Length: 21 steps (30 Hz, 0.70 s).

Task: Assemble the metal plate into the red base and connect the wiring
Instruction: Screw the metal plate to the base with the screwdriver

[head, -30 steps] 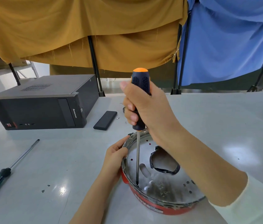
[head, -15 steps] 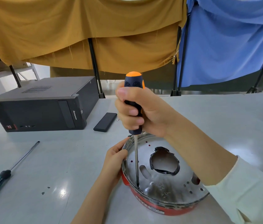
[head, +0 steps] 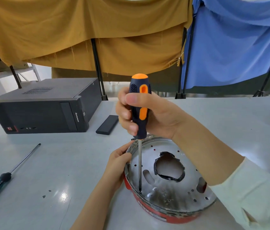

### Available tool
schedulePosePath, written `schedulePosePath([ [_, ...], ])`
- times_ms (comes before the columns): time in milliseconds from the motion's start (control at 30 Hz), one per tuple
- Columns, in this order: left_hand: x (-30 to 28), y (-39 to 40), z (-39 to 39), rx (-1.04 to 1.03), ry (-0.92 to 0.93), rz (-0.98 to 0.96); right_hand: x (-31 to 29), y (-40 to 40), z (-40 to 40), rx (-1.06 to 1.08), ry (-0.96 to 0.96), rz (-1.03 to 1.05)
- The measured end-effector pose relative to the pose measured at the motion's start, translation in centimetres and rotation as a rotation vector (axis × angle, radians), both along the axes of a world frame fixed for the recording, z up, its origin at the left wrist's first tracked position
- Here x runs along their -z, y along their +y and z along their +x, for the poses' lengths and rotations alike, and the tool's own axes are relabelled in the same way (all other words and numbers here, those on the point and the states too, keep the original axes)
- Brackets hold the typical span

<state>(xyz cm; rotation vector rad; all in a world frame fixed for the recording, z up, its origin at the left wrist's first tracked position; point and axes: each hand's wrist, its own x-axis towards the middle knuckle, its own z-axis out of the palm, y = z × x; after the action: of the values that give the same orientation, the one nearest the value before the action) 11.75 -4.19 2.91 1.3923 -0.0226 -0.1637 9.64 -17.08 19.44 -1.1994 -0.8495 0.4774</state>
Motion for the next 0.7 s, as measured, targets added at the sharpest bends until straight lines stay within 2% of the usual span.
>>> schedulePosePath([
  [100,0.1,-0.1,0.0,-0.015,-0.014,-0.018,0.4,0.6,-0.2,0.128,-0.01,-0.017],
  [267,0.1,-0.2,-0.1,-0.042,-0.01,-0.021,2.1,2.1,-1.4,0.786,-0.052,0.119],
  [333,0.1,-0.2,-0.3,-0.042,-0.008,-0.019,2.1,2.1,-1.5,0.851,-0.093,0.103],
  [367,0.1,-0.2,-0.3,-0.038,-0.014,-0.015,2.0,1.9,-1.4,0.81,-0.122,0.06],
  [433,0.1,-0.1,-0.4,-0.034,-0.026,-0.012,1.4,1.4,-1.0,0.595,-0.131,-0.001],
  [567,0.0,-0.1,-0.2,-0.041,-0.01,-0.011,0.2,0.1,0.0,0.111,0.049,0.022],
  [633,-0.1,-0.1,-0.3,-0.041,-0.02,-0.003,0.1,-0.2,0.0,0.028,0.072,0.008],
  [700,-0.2,-0.2,-0.5,-0.046,-0.025,-0.002,0.3,0.0,0.0,0.105,0.083,0.0],
])
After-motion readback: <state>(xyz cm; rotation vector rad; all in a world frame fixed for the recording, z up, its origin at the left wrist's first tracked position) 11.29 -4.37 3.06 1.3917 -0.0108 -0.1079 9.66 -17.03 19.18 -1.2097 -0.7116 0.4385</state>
